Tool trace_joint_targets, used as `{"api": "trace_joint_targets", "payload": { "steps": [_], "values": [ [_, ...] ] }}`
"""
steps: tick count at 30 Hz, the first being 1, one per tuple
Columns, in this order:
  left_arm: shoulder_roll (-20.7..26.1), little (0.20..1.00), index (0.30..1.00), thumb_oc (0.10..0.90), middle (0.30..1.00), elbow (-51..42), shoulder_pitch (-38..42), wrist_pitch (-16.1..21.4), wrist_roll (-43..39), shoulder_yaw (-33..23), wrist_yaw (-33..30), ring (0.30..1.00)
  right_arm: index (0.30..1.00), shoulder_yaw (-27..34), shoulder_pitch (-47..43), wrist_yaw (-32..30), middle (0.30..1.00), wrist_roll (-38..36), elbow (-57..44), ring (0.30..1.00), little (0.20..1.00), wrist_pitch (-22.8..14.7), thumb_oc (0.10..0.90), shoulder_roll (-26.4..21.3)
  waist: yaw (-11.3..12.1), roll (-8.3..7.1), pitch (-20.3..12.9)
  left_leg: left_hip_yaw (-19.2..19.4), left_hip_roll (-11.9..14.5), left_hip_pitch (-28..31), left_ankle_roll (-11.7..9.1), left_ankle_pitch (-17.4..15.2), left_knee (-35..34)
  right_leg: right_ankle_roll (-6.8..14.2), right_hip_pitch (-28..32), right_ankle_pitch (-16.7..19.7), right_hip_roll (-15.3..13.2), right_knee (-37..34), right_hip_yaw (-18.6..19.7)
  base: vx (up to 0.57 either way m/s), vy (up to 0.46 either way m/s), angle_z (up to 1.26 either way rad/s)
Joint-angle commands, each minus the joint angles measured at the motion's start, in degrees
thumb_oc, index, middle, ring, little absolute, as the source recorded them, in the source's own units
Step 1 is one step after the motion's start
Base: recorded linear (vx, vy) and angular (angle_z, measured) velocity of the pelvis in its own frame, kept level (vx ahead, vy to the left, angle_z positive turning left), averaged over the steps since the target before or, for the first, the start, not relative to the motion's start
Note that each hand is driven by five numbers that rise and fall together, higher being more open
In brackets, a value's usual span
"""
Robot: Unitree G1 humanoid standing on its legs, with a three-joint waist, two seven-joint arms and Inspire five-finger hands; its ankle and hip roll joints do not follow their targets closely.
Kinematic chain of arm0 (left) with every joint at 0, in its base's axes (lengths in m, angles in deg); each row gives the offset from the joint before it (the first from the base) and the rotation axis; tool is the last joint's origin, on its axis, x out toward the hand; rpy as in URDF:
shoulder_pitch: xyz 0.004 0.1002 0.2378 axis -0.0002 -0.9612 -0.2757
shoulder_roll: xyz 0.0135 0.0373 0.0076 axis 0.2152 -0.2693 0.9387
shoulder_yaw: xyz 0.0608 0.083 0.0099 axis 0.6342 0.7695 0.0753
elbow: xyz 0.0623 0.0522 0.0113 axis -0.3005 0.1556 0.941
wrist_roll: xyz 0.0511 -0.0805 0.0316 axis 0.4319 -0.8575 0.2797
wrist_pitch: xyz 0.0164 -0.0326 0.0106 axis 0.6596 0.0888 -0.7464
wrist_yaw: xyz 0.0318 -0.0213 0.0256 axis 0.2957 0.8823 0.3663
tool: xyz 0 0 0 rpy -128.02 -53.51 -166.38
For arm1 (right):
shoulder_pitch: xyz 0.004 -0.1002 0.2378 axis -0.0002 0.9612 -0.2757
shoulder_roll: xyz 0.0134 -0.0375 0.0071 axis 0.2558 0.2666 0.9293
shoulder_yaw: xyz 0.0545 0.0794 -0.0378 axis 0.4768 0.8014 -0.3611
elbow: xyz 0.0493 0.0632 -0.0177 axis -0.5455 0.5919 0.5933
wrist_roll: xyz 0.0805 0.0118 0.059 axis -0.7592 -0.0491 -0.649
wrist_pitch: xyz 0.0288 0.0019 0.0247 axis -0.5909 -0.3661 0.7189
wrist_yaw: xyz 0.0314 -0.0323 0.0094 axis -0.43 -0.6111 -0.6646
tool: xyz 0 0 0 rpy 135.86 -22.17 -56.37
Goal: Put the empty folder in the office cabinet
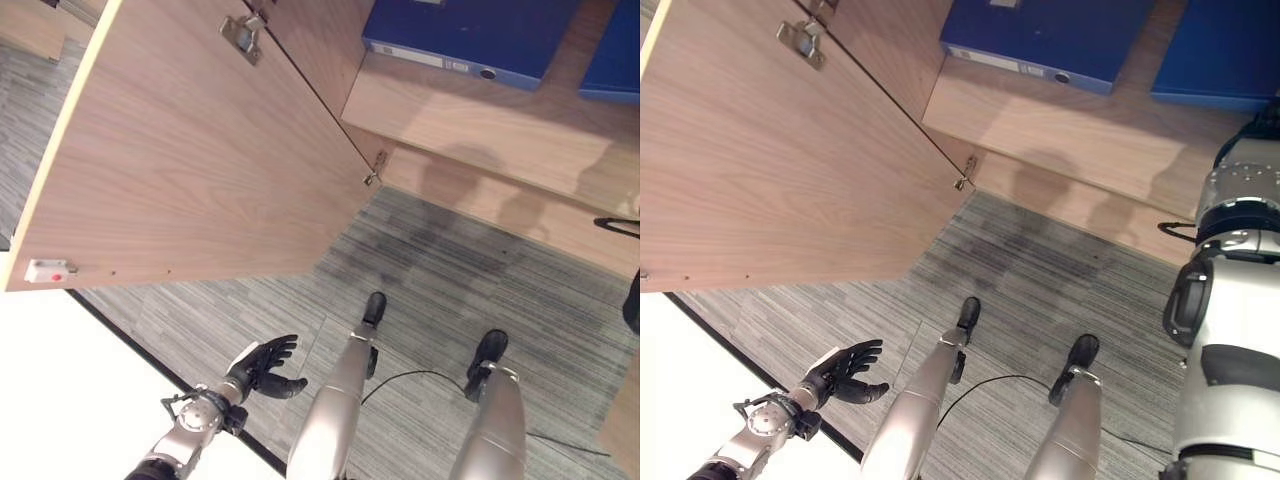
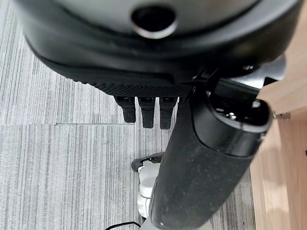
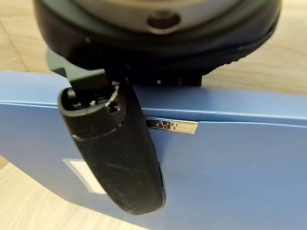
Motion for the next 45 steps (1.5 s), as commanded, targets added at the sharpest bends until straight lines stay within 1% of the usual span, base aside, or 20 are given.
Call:
{"api": "trace_joint_targets", "payload": {
  "steps": [1, 3, 4, 5, 9, 10, 13, 15, 19, 20, 21, 22, 26, 27, 31, 35, 36, 38, 39, 45],
  "values": [
    [4.98, 0.9, 0.9, 0.8, 0.9, 2.16, -2.44, 0.91, -1.17, -1.13, -1.1, 0.9, 0.9, -5.84, -5.09, 1.38, 0.9, 3.6, -6.13, 0.9, 0.9, -2.76, 0.8, -6.75, 0.18, 0.42, -5.53, 1.16, -1.28, 3.44, 1.92, -5.91, -0.16, 2.57, 6.02, -7.43, 4.45, 0.58, 0.86, 0.0, 0.0, 0.0],
    [4.77, 0.9, 0.9, 0.8, 0.9, 3.13, -2.1, 0.8, -1.09, -1.29, -1.77, 0.9, 0.9, -6.36, -5.94, -0.68, 0.9, 5.14, -4.49, 0.9, 0.9, -2.07, 0.8, -7.19, -0.04, 0.27, -5.57, 1.31, -1.3, 3.77, 1.86, -5.95, -0.41, 2.57, 6.5, -7.38, 4.52, 0.17, 0.93, 0.04, -0.008, 0.01],
    [4.71, 0.9, 0.9, 0.8, 0.9, 3.15, -2.01, 0.79, -1.09, -1.3, -1.77, 0.9, 0.9, -6.46, -6.1, -0.72, 0.9, 5.17, -4.49, 0.9, 0.9, -2.05, 0.8, -7.23, -0.12, 0.12, -5.9, 1.19, -1.37, 4.25, 1.84, -7.25, -0.37, 2.7, 6.98, -8.66, 4.57, 0.33, 1.26, -0.02, 0.0, 0.03],
    [4.62, 0.9, 0.9, 0.8, 0.9, 3.61, -1.61, 0.79, -0.25, -0.84, -2.48, 0.9, 0.9, -6.86, -6.79, -2.86, 0.9, 6.79, -3.19, 0.9, 0.9, -1.21, 0.8, -7.03, -0.26, 0.11, -5.56, 1.48, -1.28, 4.09, 1.83, -5.85, -0.85, 2.59, 6.86, -7.14, 4.55, -0.17, 1.02, 0.0, 0.0, 0.0],
    [3.77, 0.9, 0.9, 0.8, 0.9, 5.02, -0.56, 0.88, 1.35, 0.27, -4.14, 0.9, 0.9, -7.16, -8.21, -6.76, 0.9, 9.25, -0.79, 0.9, 0.9, 1.29, 0.8, -6.29, -0.82, -0.19, -5.49, 1.78, -1.11, 5.98, 1.81, -5.1, -2.85, 2.53, 8.69, -6.65, 4.97, -1.94, 1.07, -0.05, 0.0, -0.08],
    [3.23, 0.9, 0.9, 0.8, 0.9, 6.05, -0.38, 0.87, 1.83, 0.52, -4.8, 0.9, 0.9, -7.78, -8.62, -8.35, 0.9, 11.01, 0.82, 0.9, 0.9, 2.91, 0.8, -6.21, -0.94, -0.27, -5.56, 1.83, -1.21, 7.39, 1.83, -4.88, -4.02, 2.49, 9.75, -6.52, 5.07, -2.83, 1.08, -0.01, -0.023, -0.09],
    [2.99, 0.9, 0.9, 0.8, 0.9, 7.12, -0.31, 0.75, 3.26, 1.37, -5.25, 0.9, 0.9, -7.91, -8.84, -9.83, 0.9, 11.55, 2.92, 0.9, 0.9, 5.21, 0.8, -6.34, -1.14, -0.44, -5.71, 1.85, -1.34, 9.44, 1.64, -4.45, -5.82, 2.4, 11.46, -6.37, 4.99, -4.04, 0.91, 0.0, -0.006, -0.02],
    [2.76, 0.9, 0.9, 0.8, 0.9, 7.76, -0.67, 0.53, 4.67, 1.95, -5.34, 0.9, 0.9, -8.57, -9.01, -10.78, 0.9, 13.27, 5.54, 0.9, 0.9, 8.21, 0.8, -7.07, -1.23, -0.46, -5.96, 2.07, -1.4, 10.92, 1.51, -4.13, -7.1, 2.41, 12.98, -6.13, 4.89, -5.37, 0.83, 0.0, 0.0, 0.0],
    [1.65, 0.9, 0.9, 0.8, 0.9, 9.24, -1.49, -0.12, 6.13, 1.94, -5.33, 0.9, 0.9, -8.85, -8.15, -11.43, 0.9, 14.09, 8.85, 0.9, 0.9, 12.25, 0.8, -8.31, -1.08, -0.12, -6.47, 1.9, -1.39, 14.34, 1.32, -2.94, -10.4, 2.42, 16.42, -5.31, 4.64, -8.49, 0.36, 0.0, 0.0, 0.0],
    [1.62, 0.9, 0.9, 0.8, 0.9, 9.23, -1.53, -0.13, 6.17, 1.96, -5.33, 0.9, 0.9, -8.88, -8.19, -11.38, 0.9, 14.17, 8.92, 0.9, 0.9, 12.39, 0.8, -8.39, -1.1, -0.02, -6.41, 1.86, -1.36, 14.6, 1.32, -2.82, -10.64, 2.42, 16.69, -5.22, 4.66, -8.71, 0.29, 0.0, 0.001, -0.04],
    [1.63, 0.9, 0.9, 0.8, 0.9, 9.4, -1.79, -0.17, 6.63, 1.93, -5.22, 0.9, 0.9, -9.41, -8.03, -11.68, 0.9, 15.54, 9.79, 0.9, 0.9, 13.64, 0.8, -8.97, -1.11, 0.06, -6.6, 1.87, -1.48, 15.01, 1.27, -2.61, -11.08, 2.4, 17.31, -5.13, 4.57, -9.28, 0.36, 0.0, 0.0, 0.0],
    [1.15, 0.9, 0.9, 0.8, 0.9, 9.57, -2.63, -0.34, 7.66, 2.27, -4.74, 0.9, 0.9, -10.37, -7.88, -11.54, 0.9, 17.74, 11.41, 0.9, 0.9, 15.88, 0.8, -9.84, -1.04, 0.58, -6.84, 1.8, -1.56, 16.36, 1.25, -1.93, -12.5, 2.48, 18.7, -4.52, 4.33, -10.78, 0.02, 0.0, 0.0, 0.0],
    [-0.21, 0.9, 0.9, 0.8, 0.9, 9.97, -3.61, -0.48, 8.25, 2.66, -4.73, 0.9, 0.9, -11.46, -7.7, -11.58, 0.9, 19.49, 11.1, 0.9, 0.9, 17.11, 0.8, -10.07, -1.05, 1.42, -7.39, 1.64, -1.55, 18.77, 1.32, -0.22, -16.14, 2.71, 20.62, -3.33, 3.89, -13.53, -0.2, -0.01, 0.055, 0.03],
    [-1.42, 0.9, 0.9, 0.8, 0.9, 10.76, -3.6, -0.56, 8.51, 2.71, -5.21, 0.9, 0.9, -11.52, -7.33, -11.9, 0.9, 19.82, 11.03, 0.9, 0.9, 17.32, 0.8, -10.1, -1.06, 2.05, -7.77, 1.67, -1.54, 20.24, 1.56, 0.93, -18.93, 2.88, 21.16, -2.81, 3.84, -14.75, -0.38, -0.01, 0.072, 0.03],
    [-3.89, 0.9, 0.9, 0.8, 0.9, 11.84, -3.66, -0.38, 8.16, 2.76, -5.93, 0.9, 0.9, -11.46, -6.04, -11.6, 0.9, 20.82, 10.8, 0.9, 0.9, 18.19, 0.8, -9.66, -1.06, 3.02, -8.47, 1.79, -1.09, 22.99, 1.8, 3.09, -23.77, 3.22, 22.01, -2.14, 3.81, -16.45, -0.51, 0.0, 0.066, 0.03],
    [-5.72, 0.9, 0.9, 0.8, 0.9, 12.52, -3.03, -0.32, 7.02, 2.9, -6.52, 0.9, 0.9, -10.41, -4.29, -11.95, 0.9, 21.09, 11.33, 0.9, 0.9, 18.31, 0.8, -9.31, -0.98, 4.11, -8.35, 1.6, -0.86, 23.84, 1.95, 4.24, -25.21, 3.2, 22.23, -1.58, 4.03, -16.78, -0.3, -0.01, 0.004, 0.0],
    [-6.12, 0.9, 0.9, 0.8, 0.9, 12.52, -2.92, -0.27, 6.74, 3.15, -6.55, 0.9, 0.9, -10.07, -3.72, -12.06, 0.9, 21.3, 11.34, 0.9, 0.9, 18.37, 0.8, -9.11, -0.95, 4.21, -8.31, 1.63, -0.85, 24.3, 1.92, 4.01, -25.47, 3.22, 22.57, -2.11, 3.98, -16.74, -0.31, 0.0, 0.0, 0.0],
    [-6.7, 0.9, 0.9, 0.8, 0.9, 12.43, -2.48, -0.22, 6.56, 3.56, -6.75, 0.9, 0.9, -9.25, -2.33, -12.37, 0.9, 20.86, 11.11, 0.9, 0.9, 18.01, 0.8, -7.81, -1.02, 4.64, -7.93, 1.76, -0.81, 24.78, 2.0, 3.95, -25.64, 3.29, 22.87, -2.18, 3.98, -16.75, -0.01, -0.02, -0.001, -0.03],
    [-6.85, 0.9, 0.9, 0.8, 0.9, 12.36, -2.28, -0.27, 6.7, 3.58, -6.83, 0.9, 0.9, -8.7, -1.82, -12.35, 0.9, 20.39, 11.27, 0.9, 0.9, 17.87, 0.8, -7.29, -1.04, 4.99, -7.79, 1.78, -0.73, 24.49, 2.03, 4.35, -25.65, 3.33, 22.76, -1.41, 4.08, -17.19, 0.02, -0.02, -0.002, -0.03],
    [-7.57, 0.9, 0.9, 0.8, 0.9, 12.73, -1.29, -0.12, 6.11, 3.68, -7.3, 0.9, 0.9, -5.43, 3.06, -12.71, 0.9, 19.25, 10.75, 0.9, 0.9, 17.06, 0.8, -3.2, -1.19, 5.11, -7.33, 1.9, -0.45, 25.19, 2.15, 4.04, -25.98, 3.46, 23.31, -1.42, 4.2, -17.54, 0.14, -0.02, -0.005, -0.04]
  ]
}}
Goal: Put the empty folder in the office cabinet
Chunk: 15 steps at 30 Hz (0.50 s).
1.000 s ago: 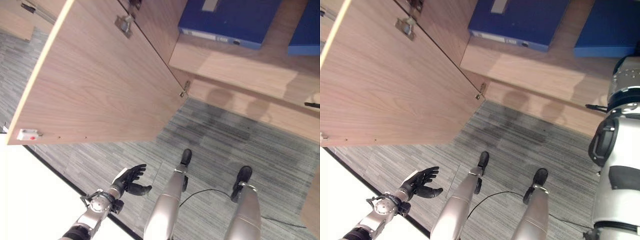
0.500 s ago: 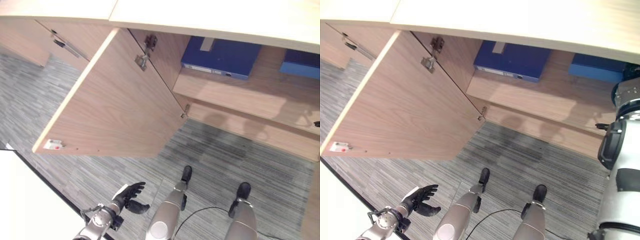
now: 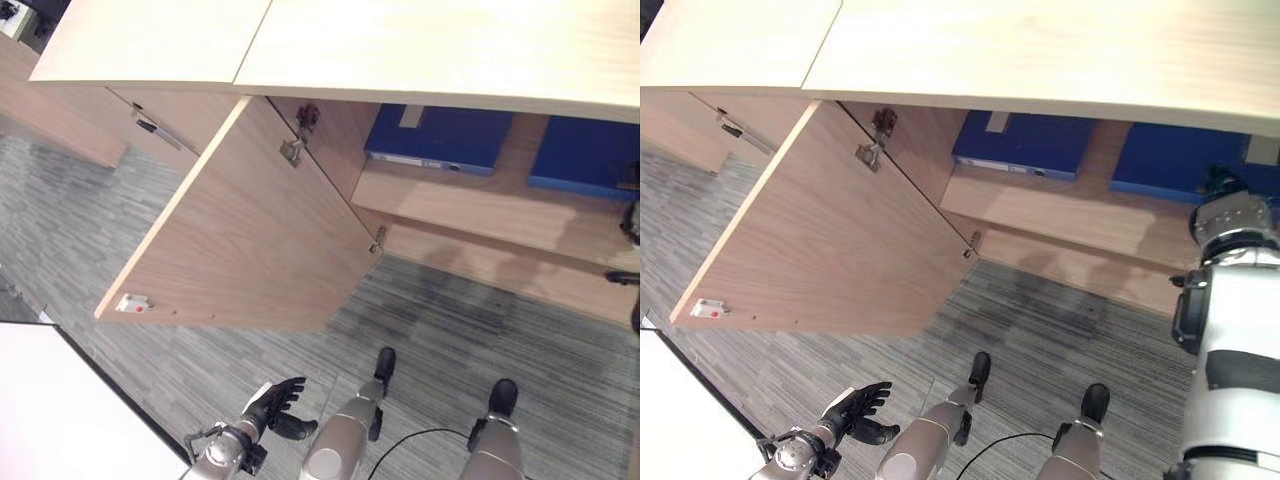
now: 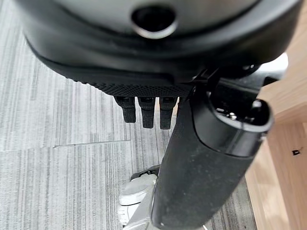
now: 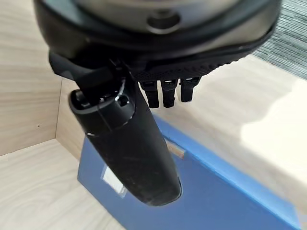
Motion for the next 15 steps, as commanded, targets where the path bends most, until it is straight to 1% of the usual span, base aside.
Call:
{"api": "trace_joint_targets", "payload": {
  "steps": [1, 2, 3, 4, 5, 7, 8, 9, 10, 11, 12, 14, 15],
  "values": [
    [1.86, 0.9, 0.9, 0.8, 0.9, 3.38, 2.12, 1.03, -1.0, 0.38, -1.79, 0.9, 0.9, -0.8, 0.29, 0.24, 0.9, -0.03, -4.77, 0.9, 0.9, -2.46, 0.8, -2.87, 1.23, 0.46, -0.63, 0.18, -1.14, 2.85, -0.02, -5.01, -3.98, 0.49, 2.96, -8.46, 3.79, 1.5, 1.19, 0.0, 0.0, 0.0],
    [1.78, 0.9, 0.9, 0.8, 0.9, 3.31, 2.31, 1.04, -1.19, 0.35, -1.83, 0.9, 0.9, -0.62, 0.73, 0.27, 0.9, -0.09, -4.72, 0.9, 0.9, -2.51, 0.8, -2.54, 1.25, 0.57, -0.54, 0.16, -1.06, 2.73, -0.04, -4.93, -3.98, 0.5, 2.89, -8.29, 3.82, 1.4, 1.16, 0.0, 0.0, 0.0],
    [1.77, 0.9, 0.9, 0.8, 0.9, 3.2, 2.32, 1.07, -1.52, 0.32, -1.8, 0.9, 0.9, -0.14, 1.7, 0.33, 0.9, -0.13, -4.84, 0.9, 0.9, -2.62, 0.8, -2.09, 1.24, 0.46, -0.45, 0.17, -1.13, 3.06, -0.06, -5.38, -4.06, 0.51, 3.02, -9.01, 3.69, 1.75, 1.14, -0.03, -0.022, 0.01],
    [1.75, 0.9, 0.9, 0.8, 0.9, 2.76, 2.61, 1.22, -1.8, 0.23, -1.84, 0.9, 0.9, 0.66, 3.22, 0.58, 0.9, -0.34, -4.87, 0.9, 0.9, -2.71, 0.8, -1.31, 1.26, 0.69, -0.08, 0.22, -1.11, 2.74, -0.03, -4.99, -3.98, 0.52, 2.82, -8.4, 3.73, 1.6, 1.06, 0.0, 0.0, 0.0],
    [1.86, 0.9, 0.9, 0.8, 0.9, 2.75, 2.57, 1.22, -1.81, 0.25, -1.84, 0.9, 0.9, 0.87, 3.48, 0.57, 0.9, -0.33, -5.03, 0.9, 0.9, -2.75, 0.8, -1.23, 1.26, 0.6, -0.1, 0.21, -1.12, 2.75, -0.03, -4.99, -3.96, 0.52, 2.84, -8.4, 3.72, 1.62, 1.05, 0.0, 0.0, 0.0],
    [1.86, 0.9, 0.9, 0.8, 0.9, 2.53, 2.65, 1.35, -1.96, 0.23, -1.8, 0.9, 0.9, 1.37, 4.73, 0.91, 0.9, -0.51, -5.3, 0.9, 0.9, -2.96, 0.8, -0.74, 1.3, 0.64, 0.06, 0.22, -1.21, 2.89, -0.04, -5.38, -3.96, 0.57, 2.86, -8.97, 3.6, 1.94, 1.08, -0.01, -0.006, -0.02],
    [1.9, 0.9, 0.9, 0.8, 0.9, 2.45, 2.77, 1.4, -1.96, 0.25, -1.8, 0.9, 0.9, 1.33, 4.97, 1.11, 0.9, -0.44, -5.38, 0.9, 0.9, -2.95, 0.8, -0.57, 1.37, 0.82, 0.2, 0.25, -1.12, 2.55, -0.04, -4.96, -3.83, 0.61, 2.71, -8.39, 3.66, 1.74, 1.07, 0.0, 0.0, 0.0],
    [1.95, 0.9, 0.9, 0.8, 0.9, 2.39, 2.78, 1.38, -2.09, 0.22, -1.75, 0.9, 0.9, 1.3, 5.31, 1.34, 0.9, -0.41, -5.57, 0.9, 0.9, -2.96, 0.8, -0.38, 1.39, 0.8, 0.22, 0.32, -1.18, 2.72, -0.05, -5.3, -3.89, 0.65, 2.76, -8.94, 3.59, 1.93, 1.11, -0.05, 0.001, -0.04],
    [1.98, 0.9, 0.9, 0.8, 0.9, 2.25, 2.8, 1.44, -2.19, 0.14, -1.74, 0.9, 0.9, 1.27, 5.68, 1.64, 0.9, -0.35, -5.9, 0.9, 0.9, -2.99, 0.8, -0.15, 1.51, 0.95, 0.38, 0.35, -1.14, 2.37, 0.01, -4.9, -3.71, 0.65, 2.55, -8.37, 3.66, 1.88, 1.14, 0.0, -0.01, -0.04],
    [2.02, 0.9, 0.9, 0.8, 0.9, 2.3, 2.78, 1.4, -2.23, 0.1, -1.68, 0.9, 0.9, 1.14, 5.82, 1.98, 0.9, -0.19, -6.07, 0.9, 0.9, -2.98, 0.8, -0.02, 1.56, 0.93, 0.4, 0.36, -1.17, 2.53, 0.01, -5.24, -3.82, 0.67, 2.62, -8.9, 3.51, 2.02, 1.14, -0.05, 0.001, -0.03],
    [2.07, 0.9, 0.9, 0.8, 0.9, 2.23, 2.83, 1.41, -2.29, 0.05, -1.63, 0.9, 0.9, 1.0, 5.9, 2.28, 0.9, 0.01, -6.3, 0.9, 0.9, -3.04, 0.8, 0.05, 1.6, 1.09, 0.52, 0.34, -1.11, 2.26, 0.04, -4.86, -3.71, 0.66, 2.42, -8.3, 3.6, 1.9, 1.17, 0.0, 0.0, 0.0],
    [2.18, 0.9, 0.9, 0.8, 0.9, 2.28, 2.87, 1.51, -2.47, -0.25, -1.43, 0.9, 0.9, 0.05, 6.01, 3.44, 0.9, 1.0, -7.88, 0.9, 0.9, -3.27, 0.8, 0.61, 1.59, 1.1, 0.69, 0.37, -1.11, 2.23, 0.08, -4.79, -3.66, 0.66, 2.28, -8.22, 3.59, 1.99, 1.27, -0.03, 0.003, -0.01],
    [2.23, 0.9, 0.9, 0.8, 0.9, 2.14, 2.92, 1.62, -2.71, -0.48, -1.29, 0.9, 0.9, -0.76, 6.51, 4.43, 0.9, 1.91, -10.36, 0.9, 0.9, -4.16, 0.8, 0.96, 1.49, 0.96, 0.76, 0.41, -1.2, 2.48, 0.08, -5.04, -3.78, 0.69, 2.37, -8.69, 3.52, 2.19, 1.36, 0.0, 0.0, 0.0]
  ]
}}
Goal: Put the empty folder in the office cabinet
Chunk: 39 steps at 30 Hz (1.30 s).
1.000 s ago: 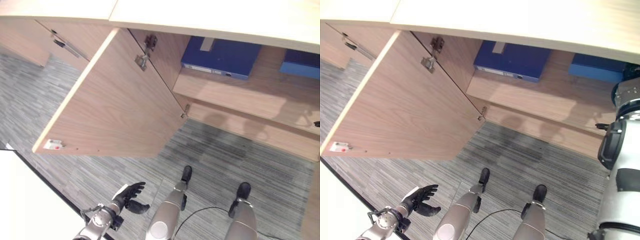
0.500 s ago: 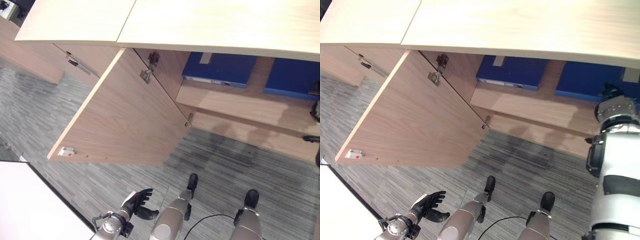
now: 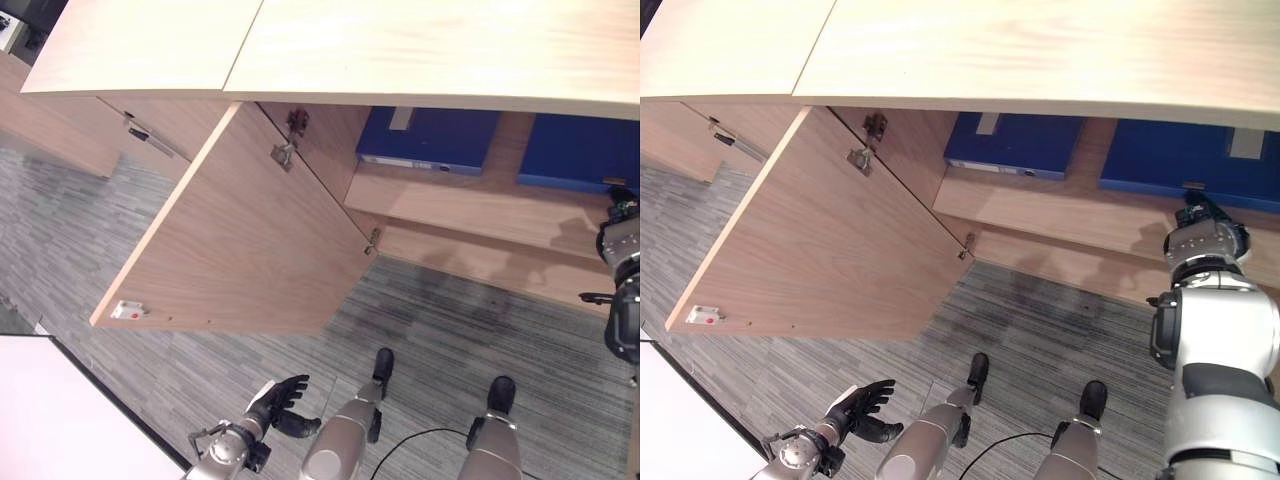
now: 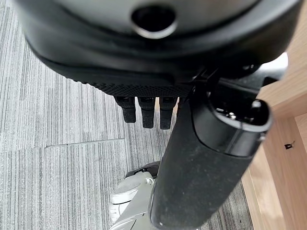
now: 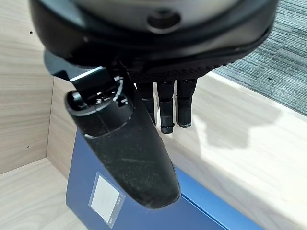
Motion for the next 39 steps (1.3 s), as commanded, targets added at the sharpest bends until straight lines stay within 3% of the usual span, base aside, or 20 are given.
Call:
{"api": "trace_joint_targets", "payload": {
  "steps": [1, 8, 11, 12, 13, 14, 19, 20, 22, 23, 27, 28, 29, 30, 32, 35, 39],
  "values": [
    [2.31, 0.9, 0.9, 0.8, 0.9, 2.2, 2.58, 1.5, -2.36, -0.95, -1.28, 0.9, 0.9, -1.6, 0.36, 3.6, 0.9, 1.75, -7.38, 0.9, 0.9, -0.89, 0.8, -1.88, 2.26, 0.86, 0.8, -0.31, -1.37, 2.52, 0.12, -5.08, -3.58, 0.73, 2.6, -8.98, 3.32, 2.7, 0.95, -0.03, 0.003, -0.03],
    [2.67, 0.9, 0.9, 0.8, 0.9, 2.14, 3.05, 1.6, -3.19, -2.37, -0.45, 0.9, 0.9, 1.06, 5.61, 5.88, 0.9, -0.41, -13.94, 0.9, 0.9, -6.87, 0.8, 0.3, 1.84, 0.41, 1.2, -0.13, -0.98, 2.38, -0.02, -4.44, -3.73, 0.81, 3.25, -7.66, 3.74, 1.22, 0.8, -0.02, 0.0, -0.02],
    [2.5, 0.9, 0.9, 0.8, 0.9, 3.6, 3.98, 1.46, -3.77, -3.41, -0.01, 0.9, 0.9, 3.99, 9.91, 7.09, 0.9, -2.36, -16.98, 0.9, 0.9, -10.2, 0.8, 4.35, 1.2, -1.0, 1.23, -0.22, -0.74, 2.62, -0.09, -4.61, -3.71, 0.8, 4.34, -7.3, 4.13, 0.08, 0.7, -0.01, -0.043, -0.04],
    [2.03, 0.9, 0.9, 0.8, 0.9, 4.94, 4.61, 1.27, -3.97, -4.15, 0.03, 0.9, 0.9, 5.17, 12.87, 7.92, 0.9, -2.68, -19.08, 0.9, 0.9, -11.55, 0.8, 7.32, 0.56, -2.16, 1.29, -0.1, -0.46, 2.96, -0.13, -4.82, -3.64, 0.74, 4.88, -6.91, 4.4, -0.54, 0.74, 0.01, -0.039, 0.05],
    [2.15, 0.9, 0.9, 0.8, 0.9, 5.1, 4.53, 1.34, -3.95, -4.19, 0.05, 0.9, 0.9, 5.36, 13.31, 7.86, 0.9, -2.63, -19.47, 0.9, 0.9, -11.71, 0.8, 7.67, 0.51, -2.32, 1.26, -0.08, -0.44, 3.06, -0.13, -4.84, -3.63, 0.74, 5.03, -6.87, 4.42, -0.66, 0.74, 0.02, -0.051, -0.04],
    [1.31, 0.9, 0.9, 0.8, 0.9, 6.78, 4.91, 1.07, -3.6, -4.87, -0.16, 0.9, 0.9, 6.14, 17.06, 8.99, 0.9, -2.61, -22.12, 0.9, 0.9, -13.55, 0.8, 12.04, -0.26, -3.89, 1.22, 0.14, -0.14, 3.5, -0.15, -4.99, -3.48, 0.65, 6.21, -6.44, 4.72, -1.9, 0.77, 0.02, -0.034, -0.14],
    [-0.46, 0.9, 0.9, 0.8, 0.9, 11.81, 4.07, 0.51, -2.37, -7.9, -0.88, 0.9, 0.9, 5.52, 29.47, 11.3, 0.9, -0.25, -31.51, 0.9, 0.9, -16.12, 0.8, 23.62, -3.11, -8.74, 0.16, 1.29, 0.78, 7.11, 0.04, -5.8, -3.79, 0.49, 10.66, -4.75, 5.25, -5.5, 1.09, 0.05, -0.014, -0.08],
    [-0.4, 0.9, 0.9, 0.8, 0.9, 11.87, 3.83, 0.56, -2.31, -7.95, -0.88, 0.9, 0.9, 5.47, 29.93, 11.1, 0.9, -0.1, -31.96, 0.9, 0.9, -16.2, 0.8, 23.93, -3.17, -8.82, 0.1, 1.33, 0.79, 7.33, 0.05, -5.82, -3.85, 0.5, 10.95, -4.68, 5.27, -5.74, 1.11, 0.05, -0.001, -0.09],
    [-1.33, 0.9, 0.9, 0.8, 0.9, 14.11, 2.91, 0.15, -1.04, -9.79, -1.25, 0.9, 0.9, 3.26, 36.87, 12.1, 0.9, 2.92, -37.29, 0.9, 0.9, -16.25, 0.8, 27.75, -4.59, -11.28, -1.2, 2.22, 1.16, 9.97, 0.17, -6.39, -4.09, 0.5, 13.96, -3.5, 5.78, -8.31, 1.51, 0.08, 0.008, -0.15],
    [-1.31, 0.9, 0.9, 0.8, 0.9, 14.14, 2.71, 0.2, -0.99, -9.84, -1.26, 0.9, 0.9, 3.17, 37.2, 11.93, 0.9, 3.06, -37.61, 0.9, 0.9, -16.26, 0.8, 27.94, -4.64, -11.31, -1.23, 2.27, 1.18, 10.19, 0.17, -6.4, -4.16, 0.51, 14.24, -3.43, 5.8, -8.53, 1.53, 0.09, 0.01, -0.15],
    [-1.79, 0.9, 0.9, 0.8, 0.9, 15.48, 0.67, 0.14, 0.7, -12.36, -1.21, 0.9, 0.9, -0.85, 46.51, 14.29, 0.9, 6.76, -45.38, 0.9, 0.9, -15.38, 0.8, 31.32, -6.57, -14.29, -3.47, 3.85, 1.65, 14.46, 0.34, -7.4, -4.58, 0.83, 18.79, -1.96, 6.31, -11.96, 2.22, 0.1, 0.012, -0.11],
    [-2.08, 0.9, 0.9, 0.8, 0.9, 16.56, 0.14, 0.09, 1.16, -13.69, -1.1, 0.9, 0.9, -2.48, 50.23, 15.68, 0.9, 8.56, -47.21, 0.9, 0.9, -14.49, 0.8, 31.83, -7.25, -15.43, -4.84, 4.35, 1.79, 16.32, 0.42, -7.9, -4.75, 0.92, 20.5, -1.43, 6.3, -13.26, 2.58, 0.11, 0.011, -0.23],
    [-2.08, 0.9, 0.9, 0.8, 0.9, 16.56, 0.03, 0.12, 1.18, -13.72, -1.1, 0.9, 0.9, -2.55, 50.37, 15.65, 0.9, 8.59, -47.3, 0.9, 0.9, -14.49, 0.8, 31.87, -7.28, -15.42, -4.83, 4.37, 1.8, 16.46, 0.43, -7.93, -4.78, 0.93, 20.68, -1.39, 6.31, -13.38, 2.58, 0.16, 0.024, -0.37],
    [-4.08, 0.9, 0.9, 0.8, 0.9, 16.31, 2.53, -0.02, -0.07, -13.71, -3.46, 0.9, 0.9, -6.33, 54.39, 16.39, 0.9, 12.81, -51.63, 0.9, 0.9, -13.37, 0.8, 32.8, -8.56, -16.91, -7.08, 5.13, 1.96, 19.29, 0.45, -8.53, -5.23, 1.12, 23.25, -0.54, 6.27, -15.38, 2.73, 0.09, 0.017, -0.3],
    [-4.97, 0.9, 0.9, 0.8, 0.9, 16.0, 4.59, -0.42, -1.44, -14.14, -3.19, 0.9, 0.9, -7.99, 55.13, 16.59, 0.9, 15.11, -52.64, 0.9, 0.9, -12.02, 0.8, 32.21, -9.32, -17.23, -7.74, 5.51, 2.05, 20.28, 0.49, -8.75, -5.41, 1.17, 23.99, -0.49, 6.4, -15.86, 3.03, 0.09, 0.043, -0.16],
    [-6.3, 0.9, 0.9, 0.8, 0.9, 13.68, 4.69, -0.66, -2.78, -15.91, -3.74, 0.9, 0.9, -11.41, 59.42, 18.9, 0.9, 25.18, -56.93, 0.9, 0.9, -9.29, 0.8, 29.21, -10.2, -18.12, -9.47, 6.34, 2.22, 22.44, 0.5, -9.41, -5.59, 1.28, 26.02, 0.11, 6.37, -17.18, 3.23, 0.07, 0.036, -0.23],
    [-6.54, 0.9, 0.9, 0.8, 0.9, 10.88, 1.55, -0.06, -2.3, -17.71, -2.72, 0.9, 0.9, -13.59, 65.6, 21.57, 0.9, 38.64, -62.96, 0.9, 0.9, -8.6, 0.8, 24.58, -10.0, -18.84, -10.83, 5.86, 2.46, 24.37, 0.52, -9.98, -5.59, 1.18, 28.61, -0.34, 6.41, -17.82, 2.46, 0.06, -0.015, 0.0]
  ]
}}
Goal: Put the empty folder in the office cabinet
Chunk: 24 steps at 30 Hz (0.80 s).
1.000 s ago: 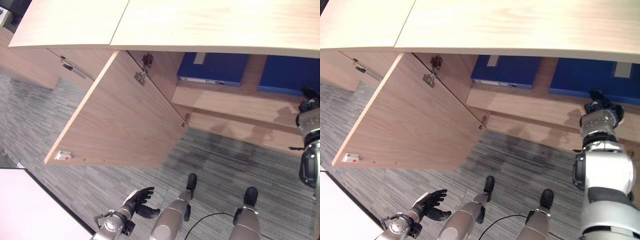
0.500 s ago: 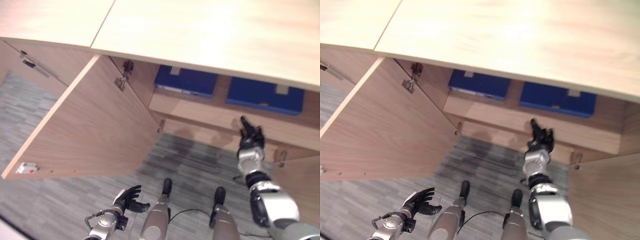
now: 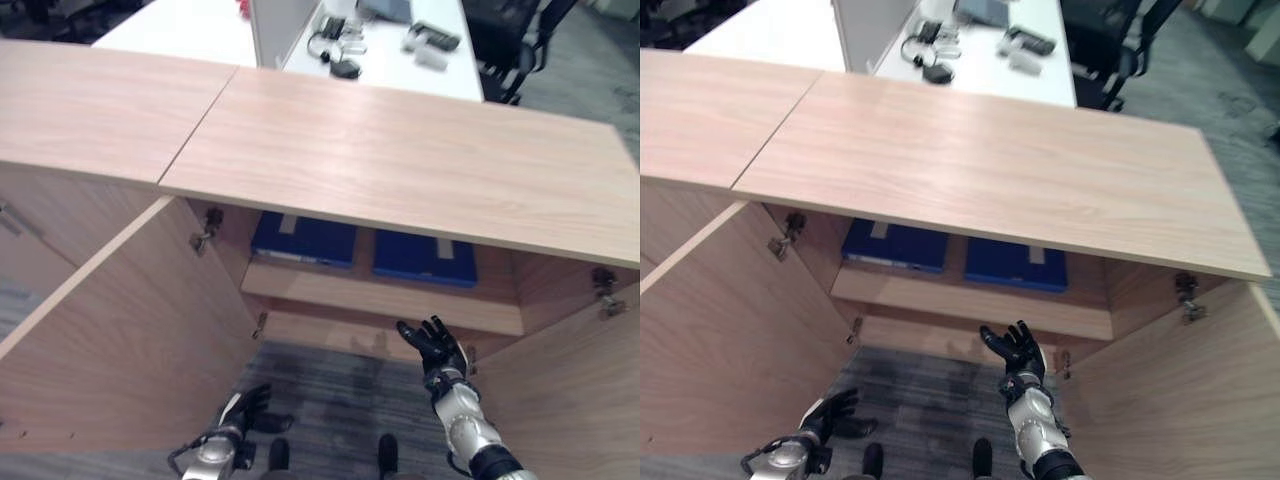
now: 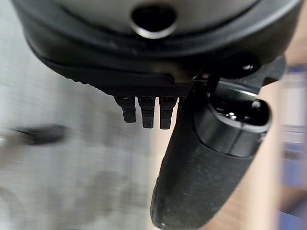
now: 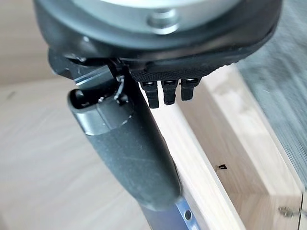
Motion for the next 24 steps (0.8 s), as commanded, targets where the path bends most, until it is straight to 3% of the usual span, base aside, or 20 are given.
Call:
{"api": "trace_joint_targets", "payload": {
  "steps": [1, 3, 7, 10, 13, 18, 19, 20, 21, 22, 24],
  "values": [
    [1.12, 0.9, 0.9, 0.8, 0.9, 0.74, -2.05, 3.1, -1.94, -2.39, 1.26, 0.9, 0.9, -0.76, 0.03, 4.37, 0.9, 23.95, -10.02, 0.9, 0.9, -2.97, 0.8, -9.48, 2.54, 3.25, -1.3, -1.87, -1.07, 2.74, 0.74, -4.27, -0.16, 1.59, 2.22, -8.64, 1.93, 6.1, -0.89, 0.05, -0.069, 0.04],
    [1.87, 0.9, 0.9, 0.8, 0.9, -1.28, -2.78, 3.95, -1.66, -2.93, 2.11, 0.9, 0.9, -2.36, 1.51, 5.27, 0.9, 30.66, -10.51, 0.9, 0.9, -3.37, 0.8, -11.58, 3.26, 2.97, -1.55, -2.79, -0.83, 3.3, 0.55, -4.22, -0.16, 1.43, 3.51, -9.27, 2.08, 6.16, -1.88, 0.04, -0.08, 0.1],
    [2.35, 0.9, 0.9, 0.8, 0.9, -4.78, -2.68, 5.15, -1.49, -2.2, 2.41, 0.9, 0.9, -5.02, 2.98, 6.26, 0.9, 35.85, -10.17, 0.9, 0.9, -3.88, 0.8, -12.72, 5.24, 2.94, -1.39, -5.59, -0.56, 2.42, -0.6, -2.83, -0.16, 0.97, 5.02, -10.26, 2.37, 6.01, -5.17, -0.03, -0.09, 0.52],
    [1.85, 0.9, 0.9, 0.8, 0.9, -6.3, -1.63, 6.12, -2.07, -1.21, 1.96, 0.9, 0.9, -5.07, 3.24, 6.28, 0.9, 35.61, -8.33, 0.9, 0.9, -3.84, 0.8, -12.37, 6.82, 3.48, -0.09, -9.02, -1.23, -1.29, -1.96, 0.18, 0.03, 0.83, 5.08, -10.09, 2.08, 4.74, -8.86, -0.15, -0.06, 0.86],
    [0.73, 0.9, 0.9, 0.8, 0.9, -6.58, -1.09, 6.62, -2.94, -1.6, 1.16, 0.9, 0.9, -5.6, 2.6, 6.24, 0.9, 35.27, -7.07, 0.9, 0.9, -3.99, 0.8, -12.88, 8.41, 3.55, 0.87, -10.42, -1.79, -3.97, -2.14, 0.49, 0.99, 1.12, 4.68, -9.0, 1.2, 3.57, -10.59, -0.16, 0.006, 0.73],
    [-0.11, 0.9, 0.9, 0.8, 0.9, -8.35, -1.44, 6.48, -4.4, -1.85, 1.99, 0.9, 0.9, -5.6, 0.48, 5.42, 0.9, 34.62, -5.43, 0.9, 0.9, -3.7, 0.8, -13.16, 6.94, 2.96, 1.84, 1.62, 2.99, -2.65, -1.34, -3.84, 8.53, 0.66, 1.39, -7.88, -2.39, 5.9, -15.82, -0.21, 0.136, 0.73],
    [3.11, 0.9, 0.9, 0.8, 0.9, -9.33, -5.1, 6.68, -4.75, -3.77, 6.93, 0.9, 0.9, -3.78, 1.54, 6.17, 0.9, 33.79, -6.56, 0.9, 0.9, -3.82, 0.8, -14.78, 6.84, 3.5, 1.96, 3.26, 4.3, -1.51, -1.68, -4.79, 10.13, 0.57, 1.47, -7.9, -3.12, 6.57, -17.42, -0.11, 0.168, 0.33],
    [8.5, 0.9, 0.9, 0.8, 0.9, -4.87, -4.58, 11.22, 12.8, -2.58, -1.6, 0.9, 0.9, -2.6, 2.12, 6.52, 0.9, 33.35, -6.98, 0.9, 0.9, -4.92, 0.8, -14.91, 6.09, 3.76, 1.65, 4.75, 5.36, -0.4, -2.05, -4.77, 10.27, 0.58, 1.28, -8.0, -3.54, 7.18, -18.52, -0.11, 0.184, 0.63],
    [6.77, 0.9, 0.9, 0.8, 0.9, -4.39, -5.89, 7.72, 2.36, -4.45, 3.92, 0.9, 0.9, -1.52, 2.63, 7.07, 0.9, 32.38, -8.49, 0.9, 0.9, -6.23, 0.8, -15.31, 5.73, 4.13, 1.44, 6.53, 6.25, 0.87, -2.4, -5.08, 10.05, 0.62, 1.5, -8.17, -3.9, 7.67, -19.84, -0.07, 0.177, 0.9],
    [5.24, 0.9, 0.9, 0.8, 0.9, -5.54, -7.32, 6.87, -2.79, -5.13, 6.02, 0.9, 0.9, -0.42, 3.72, 7.06, 0.9, 31.67, -8.63, 0.9, 0.9, -5.44, 0.8, -15.59, 5.24, 4.7, 1.2, 7.98, 6.51, 1.02, -2.33, -4.34, 9.67, 0.57, 1.53, -7.94, -4.39, 8.34, -21.44, -0.04, 0.171, 0.98],
    [5.01, 0.9, 0.9, 0.8, 0.9, -7.72, -8.99, 6.77, -1.83, -5.75, 6.37, 0.9, 0.9, 1.42, 4.93, 7.72, 0.9, 32.31, -7.92, 0.9, 0.9, -4.92, 0.8, -14.48, 5.13, 5.26, 0.16, 8.42, 5.5, 1.61, -1.97, -4.66, 7.24, 0.78, 2.3, -7.74, -4.34, 8.73, -21.99, 0.02, 0.161, 0.81]
  ]
}}
